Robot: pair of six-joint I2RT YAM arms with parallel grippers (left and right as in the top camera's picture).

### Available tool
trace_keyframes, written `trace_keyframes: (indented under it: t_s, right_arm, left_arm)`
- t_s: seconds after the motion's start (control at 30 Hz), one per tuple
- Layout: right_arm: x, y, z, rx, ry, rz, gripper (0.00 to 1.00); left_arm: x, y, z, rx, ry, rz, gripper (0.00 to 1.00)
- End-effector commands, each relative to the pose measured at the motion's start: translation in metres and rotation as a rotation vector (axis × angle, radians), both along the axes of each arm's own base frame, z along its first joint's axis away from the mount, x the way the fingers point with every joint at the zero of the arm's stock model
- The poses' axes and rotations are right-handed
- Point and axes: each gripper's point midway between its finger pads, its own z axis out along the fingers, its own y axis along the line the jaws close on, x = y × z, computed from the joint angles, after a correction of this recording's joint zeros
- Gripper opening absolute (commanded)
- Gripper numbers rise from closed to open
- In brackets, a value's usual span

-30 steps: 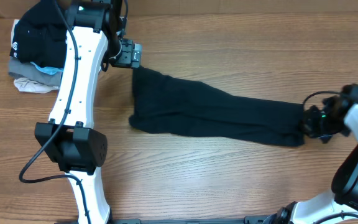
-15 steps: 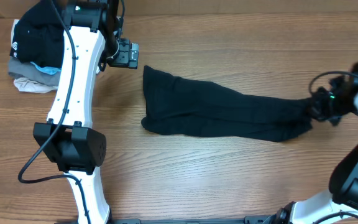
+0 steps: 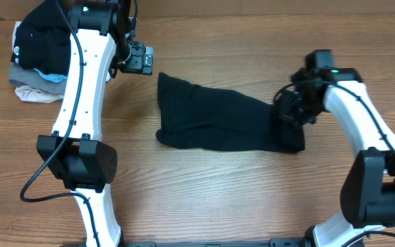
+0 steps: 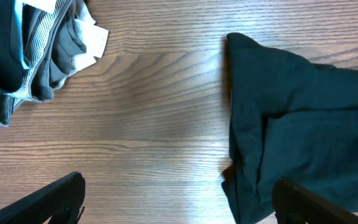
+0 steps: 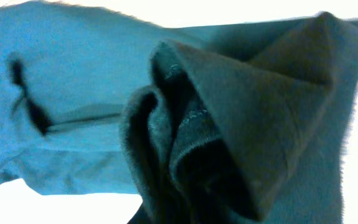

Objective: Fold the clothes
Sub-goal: 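Fold the right end leftward over the shirt with the right gripper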

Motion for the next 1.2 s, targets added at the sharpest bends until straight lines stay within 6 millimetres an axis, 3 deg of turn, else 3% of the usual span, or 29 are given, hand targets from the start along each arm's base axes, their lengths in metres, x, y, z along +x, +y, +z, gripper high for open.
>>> trace_keyframes:
  t_s: [0.0, 0.27, 0.33, 0.43, 0.47, 0.53, 0.77, 0.9, 1.03, 1.17]
  right_arm:
    - [0.007, 0.031, 0.006, 0.007, -0.042, 0.029, 0.05]
    - [0.01, 0.063, 0.007, -0.019, -0.086, 0.054, 0.12]
    - [0.009, 0.067, 0.007, -0.017, -0.083, 0.056, 0.29]
    - [0.005, 0.07, 0.006, -0.018, -0.074, 0.063, 0.66]
    - [0.004, 0.07, 0.006, -0.019, -0.07, 0.064, 0.74]
    - [0.002, 0.072, 0.007, -0.007, -0.059, 0.068, 0.8]
    - [-0.001, 0.078, 0.025, 0.037, -0.043, 0.101, 0.81]
    - [0.005, 0.077, 0.046, 0.021, -0.069, 0.123, 0.82]
    - [0.015, 0.051, 0.077, -0.064, -0.095, 0.073, 0.92]
    - [0.018, 0.026, 0.092, -0.11, -0.096, 0.043, 0.98]
  left_arm:
    - [0.003, 0.002, 0.011, -0.001, -0.038, -0.003, 0.98]
    - [0.003, 0.002, 0.011, -0.001, -0.039, -0.003, 1.0]
    - [0.003, 0.002, 0.011, -0.001, -0.039, -0.003, 1.0]
    - [0.003, 0.002, 0.011, -0.002, -0.039, -0.003, 1.0]
    - [0.003, 0.002, 0.011, -0.002, -0.039, -0.003, 1.0]
    - [0.003, 0.002, 0.011, -0.002, -0.038, -0.003, 1.0]
    - [0.003, -0.001, 0.01, -0.019, -0.034, -0.01, 1.0]
    - [-0.002, -0.02, 0.0, -0.108, 0.005, -0.101, 1.0]
    - [-0.004, -0.046, -0.032, -0.234, 0.047, -0.219, 1.0]
    - [-0.013, -0.062, -0.062, -0.329, 0.094, -0.281, 1.0]
